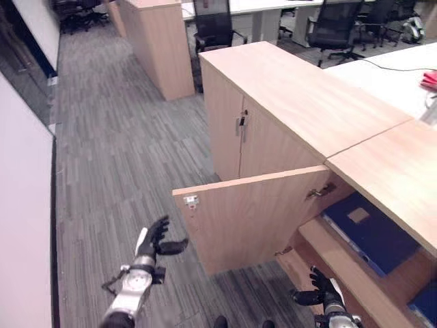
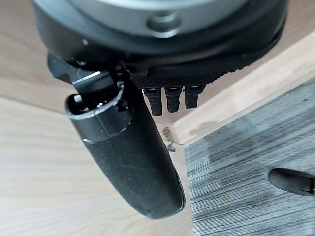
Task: Put the empty folder in the office cabinet
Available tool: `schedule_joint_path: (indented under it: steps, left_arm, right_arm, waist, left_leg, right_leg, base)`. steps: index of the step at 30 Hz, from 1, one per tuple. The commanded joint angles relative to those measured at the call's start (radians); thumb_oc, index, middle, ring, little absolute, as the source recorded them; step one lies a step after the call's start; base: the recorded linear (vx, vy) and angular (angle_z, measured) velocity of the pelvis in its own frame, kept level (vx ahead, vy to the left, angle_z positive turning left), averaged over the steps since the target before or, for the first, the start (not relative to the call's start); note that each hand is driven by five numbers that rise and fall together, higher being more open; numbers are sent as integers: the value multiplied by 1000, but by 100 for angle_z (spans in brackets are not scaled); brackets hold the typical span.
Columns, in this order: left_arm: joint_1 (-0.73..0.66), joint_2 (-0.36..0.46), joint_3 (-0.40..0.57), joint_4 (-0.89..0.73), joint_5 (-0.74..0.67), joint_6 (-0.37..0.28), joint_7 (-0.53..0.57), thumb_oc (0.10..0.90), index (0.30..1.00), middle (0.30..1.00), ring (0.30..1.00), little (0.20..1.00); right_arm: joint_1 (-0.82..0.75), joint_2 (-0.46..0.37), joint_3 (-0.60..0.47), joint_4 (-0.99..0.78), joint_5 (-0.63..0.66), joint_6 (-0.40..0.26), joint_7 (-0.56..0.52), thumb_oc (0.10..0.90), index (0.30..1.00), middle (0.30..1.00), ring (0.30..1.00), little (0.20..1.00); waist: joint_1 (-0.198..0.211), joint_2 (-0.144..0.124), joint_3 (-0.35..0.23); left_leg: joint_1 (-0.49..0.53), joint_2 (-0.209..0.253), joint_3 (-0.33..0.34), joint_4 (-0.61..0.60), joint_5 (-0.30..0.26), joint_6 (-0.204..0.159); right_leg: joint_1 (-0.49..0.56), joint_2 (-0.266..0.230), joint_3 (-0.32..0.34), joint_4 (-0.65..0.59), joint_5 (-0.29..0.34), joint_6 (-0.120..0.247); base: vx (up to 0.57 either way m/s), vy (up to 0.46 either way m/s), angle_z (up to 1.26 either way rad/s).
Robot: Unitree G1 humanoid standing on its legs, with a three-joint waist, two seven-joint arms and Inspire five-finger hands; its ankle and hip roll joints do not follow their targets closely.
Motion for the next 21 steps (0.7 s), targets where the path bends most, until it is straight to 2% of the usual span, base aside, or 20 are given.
schedule_joint_path:
  steps: [1,7,12,15,18,21]
  left_arm:
    - [-191,62,1,23,-47,-101,31,800,900,900,900,900]
    - [-365,90,-80,-17,-75,-97,30,800,900,900,900,900]
    - [-429,27,-150,-67,-103,-100,15,800,900,900,900,900]
    - [-385,-31,-179,-119,-119,-99,-8,800,900,900,900,900]
    - [-258,-94,-197,-177,-130,-94,-50,800,900,900,900,900]
    - [-129,-114,-210,-258,-145,-88,-96,800,900,900,900,900]
  right_arm:
    - [-27,-65,17,-64,-12,-54,-2,800,900,900,900,900]
    - [-38,-66,11,6,20,-45,-1,800,900,900,900,900]
    - [-53,-58,17,34,32,-37,-7,800,900,900,900,900]
    - [-59,-50,13,25,40,-33,-11,800,900,900,900,900]
    - [-50,-43,11,7,20,-30,-18,800,900,900,900,900]
    - [-49,-47,-16,15,17,-28,-28,800,900,900,900,900]
  waist:
    - [6,-2,-45]
    - [-18,-3,-50]
    - [-26,-10,-44]
    - [-28,-11,-35]
    - [-26,-5,-23]
    - [-22,8,-10]
  left_leg:
    - [24,129,12,9,-65,-127]
    - [34,141,19,5,-62,-134]
    - [33,146,8,7,-60,-136]
    - [30,152,4,11,-57,-140]
    - [30,164,2,14,-53,-146]
    - [22,173,-1,21,-46,-152]
  right_leg:
    - [28,-77,-7,43,-96,94]
    - [38,-67,-5,40,-98,91]
    - [37,-61,-7,55,-107,87]
    - [32,-57,-10,66,-112,81]
    - [31,-46,-11,70,-120,70]
    - [23,-38,-6,76,-125,61]
  base:
    - [1,-25,-18]
    - [11,-32,-6]
    - [11,-48,3]
    - [9,-61,13]
    - [0,-83,9]
    - [-37,-71,1]
